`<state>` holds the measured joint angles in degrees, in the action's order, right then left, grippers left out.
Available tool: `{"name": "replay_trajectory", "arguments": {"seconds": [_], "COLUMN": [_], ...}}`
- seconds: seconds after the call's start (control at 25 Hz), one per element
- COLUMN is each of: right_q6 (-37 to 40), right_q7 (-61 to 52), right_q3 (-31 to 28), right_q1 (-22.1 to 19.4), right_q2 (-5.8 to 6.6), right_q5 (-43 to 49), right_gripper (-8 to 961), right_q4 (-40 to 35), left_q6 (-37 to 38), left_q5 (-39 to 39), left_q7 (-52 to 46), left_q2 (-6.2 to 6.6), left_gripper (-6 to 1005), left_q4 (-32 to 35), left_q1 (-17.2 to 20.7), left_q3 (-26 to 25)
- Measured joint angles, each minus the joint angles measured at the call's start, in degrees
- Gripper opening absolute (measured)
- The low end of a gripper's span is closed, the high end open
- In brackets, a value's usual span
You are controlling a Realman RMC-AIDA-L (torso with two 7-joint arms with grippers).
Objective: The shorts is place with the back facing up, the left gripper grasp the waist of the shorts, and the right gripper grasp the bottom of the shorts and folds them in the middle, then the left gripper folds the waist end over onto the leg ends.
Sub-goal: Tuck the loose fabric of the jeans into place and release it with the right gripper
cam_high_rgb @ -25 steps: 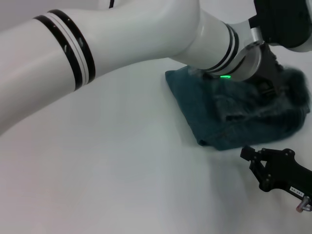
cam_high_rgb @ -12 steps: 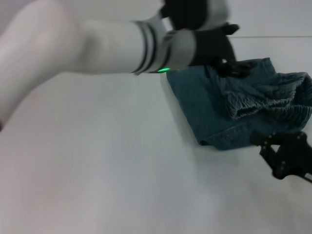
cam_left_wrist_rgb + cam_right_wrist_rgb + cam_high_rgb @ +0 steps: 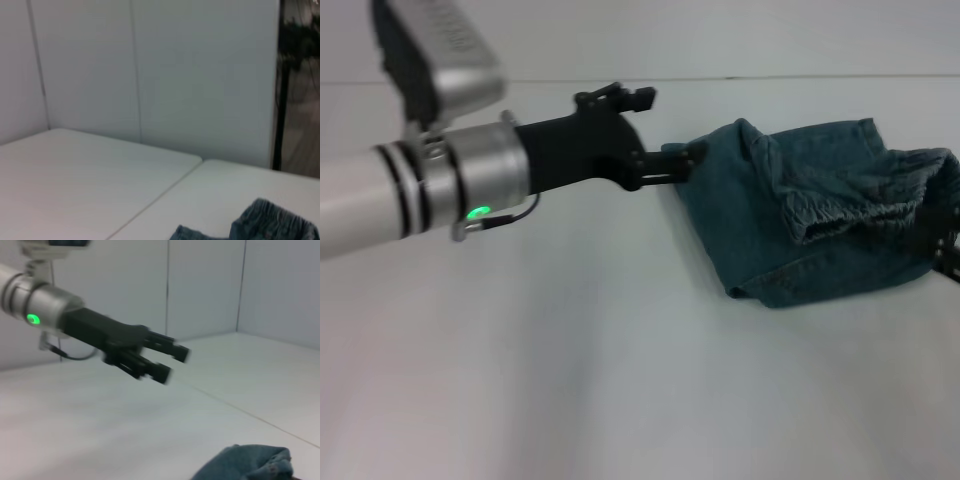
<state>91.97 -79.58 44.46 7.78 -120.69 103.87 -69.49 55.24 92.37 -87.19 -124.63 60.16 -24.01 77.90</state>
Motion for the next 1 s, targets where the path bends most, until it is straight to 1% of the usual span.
{"name": "replay_trajectory", "arguments": {"seconds": [0.12,0.2,0.32,0.44,0.56,0.72,0.8,0.88,0.92,1.0], "right_q6": [-0.73,-1.45,-0.93,0.17,0.86,0.83,-1.22,-3.31,-4.25,-5.97], "right_q7": [-8.63,-15.39,-24.36,-30.91,-36.85,-43.14,-46.82,-49.86,-51.21,-53.16], "right_q3": [2.74,5.53,9.65,14.86,20.6,28.6,34.26,39.8,42.52,45.98], "right_q1": [0.42,1.75,5.66,9.93,14.2,18.91,20.22,20.79,20.89,20.95], "right_q2": [-0.01,0.12,0.44,0.53,0.58,0.5,0.4,0.24,0.16,0.16], "right_q5": [5.53,10.62,20.49,31.13,40.23,50.54,56.51,60.64,62.1,63.44], "right_gripper": [137,225,357,610,656,716,747,777,779,782], "right_q4": [-10.12,-15.87,-21.21,-23.96,-24.87,-25.0,-24.98,-24.81,-24.71,-24.56], "left_q6": [6.02,9.87,15.28,18.55,18.94,18.59,18.33,18.3,18.3,18.28], "left_q5": [-4.6,-6.05,-6.63,-6.73,-6.36,-6.13,-5.93,-5.76,-5.72,-5.71], "left_q7": [6.61,10.82,16.81,21.55,23.59,24.27,24.36,24.6,24.79,25.38], "left_q2": [0.16,0.36,0.45,0.62,0.71,0.68,0.66,0.66,0.63,0.63], "left_gripper": [921,921,922,922,922,922,922,921,921,921], "left_q4": [-6.14,-9.96,-14.55,-19.2,-22.11,-22.69,-23.14,-23.48,-23.68,-24.38], "left_q1": [0.42,0.65,1.36,2.22,3.44,5.02,5.54,5.93,6.07,6.14], "left_q3": [-6.69,-10.55,-16.01,-20.69,-23.25,-23.64,-23.83,-24.35,-24.6,-25.15]}}
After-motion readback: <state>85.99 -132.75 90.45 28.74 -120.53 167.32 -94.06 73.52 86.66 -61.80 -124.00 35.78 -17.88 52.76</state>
